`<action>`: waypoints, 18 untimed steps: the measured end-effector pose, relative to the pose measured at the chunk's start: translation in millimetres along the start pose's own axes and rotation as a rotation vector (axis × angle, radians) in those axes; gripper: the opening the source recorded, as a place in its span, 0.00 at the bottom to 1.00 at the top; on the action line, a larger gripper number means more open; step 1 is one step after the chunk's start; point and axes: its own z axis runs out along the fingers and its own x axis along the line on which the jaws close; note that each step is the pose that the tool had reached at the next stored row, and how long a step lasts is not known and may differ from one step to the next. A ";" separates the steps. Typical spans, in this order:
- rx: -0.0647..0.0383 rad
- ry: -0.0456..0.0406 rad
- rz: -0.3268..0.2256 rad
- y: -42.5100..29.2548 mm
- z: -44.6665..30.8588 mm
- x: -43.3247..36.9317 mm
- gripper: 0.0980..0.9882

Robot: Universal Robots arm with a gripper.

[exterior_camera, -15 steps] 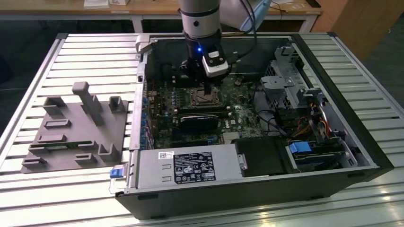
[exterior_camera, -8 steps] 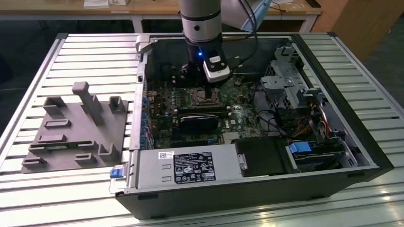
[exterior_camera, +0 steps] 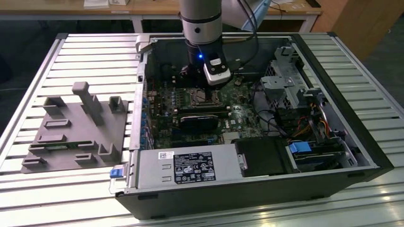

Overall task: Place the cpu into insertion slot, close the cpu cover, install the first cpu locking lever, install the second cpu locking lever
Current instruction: 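Install the second cpu locking lever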

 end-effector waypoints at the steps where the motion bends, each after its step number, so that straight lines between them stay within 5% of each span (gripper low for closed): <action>1: 0.004 0.0154 -0.001 -0.2 0.2 -0.1 0.00; 4: 0.019 0.0646 -0.003 -0.9 0.7 -1.0 0.00; 5: 0.021 0.0735 -0.003 -1.1 0.7 -1.1 0.00; 9: 0.021 0.0740 -0.003 -1.1 0.8 -1.1 0.00; 13: -0.013 0.0810 -0.001 -1.4 1.9 -0.8 0.00; 18: -0.038 0.0852 -0.002 -4.3 5.4 -0.6 0.00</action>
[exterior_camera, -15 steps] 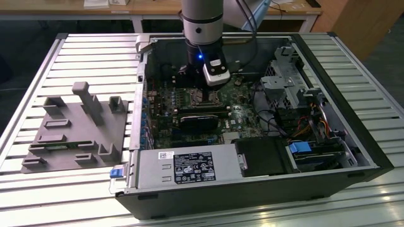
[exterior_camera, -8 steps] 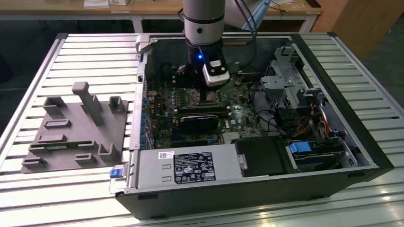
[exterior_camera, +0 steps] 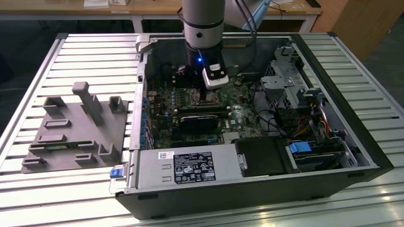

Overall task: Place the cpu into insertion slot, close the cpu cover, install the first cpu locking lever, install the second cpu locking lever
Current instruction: 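Install the second cpu locking lever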

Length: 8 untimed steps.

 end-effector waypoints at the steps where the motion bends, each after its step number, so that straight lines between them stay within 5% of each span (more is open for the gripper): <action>1: -0.004 0.0005 -0.001 -0.7 0.7 0.0 0.00; 8: -0.022 0.0004 -0.003 -3.5 6.8 0.5 0.00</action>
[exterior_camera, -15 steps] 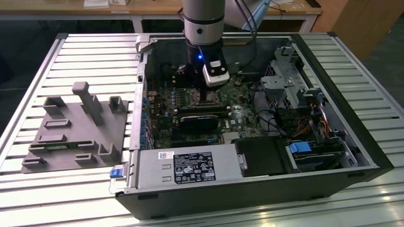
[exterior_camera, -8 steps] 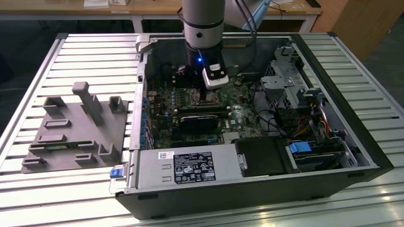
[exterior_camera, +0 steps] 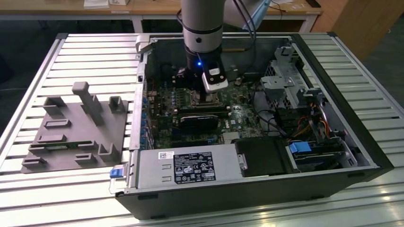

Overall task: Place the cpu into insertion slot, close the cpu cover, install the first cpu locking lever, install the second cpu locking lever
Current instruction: 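Install the second cpu locking lever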

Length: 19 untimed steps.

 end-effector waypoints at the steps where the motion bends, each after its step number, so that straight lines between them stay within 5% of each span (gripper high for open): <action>1: -0.002 0.0000 0.000 -0.3 0.8 0.0 0.00; 13: -0.018 -0.0012 -0.004 -3.8 8.9 1.4 0.00; 19: -0.046 0.0024 -0.005 -8.5 10.5 1.6 0.00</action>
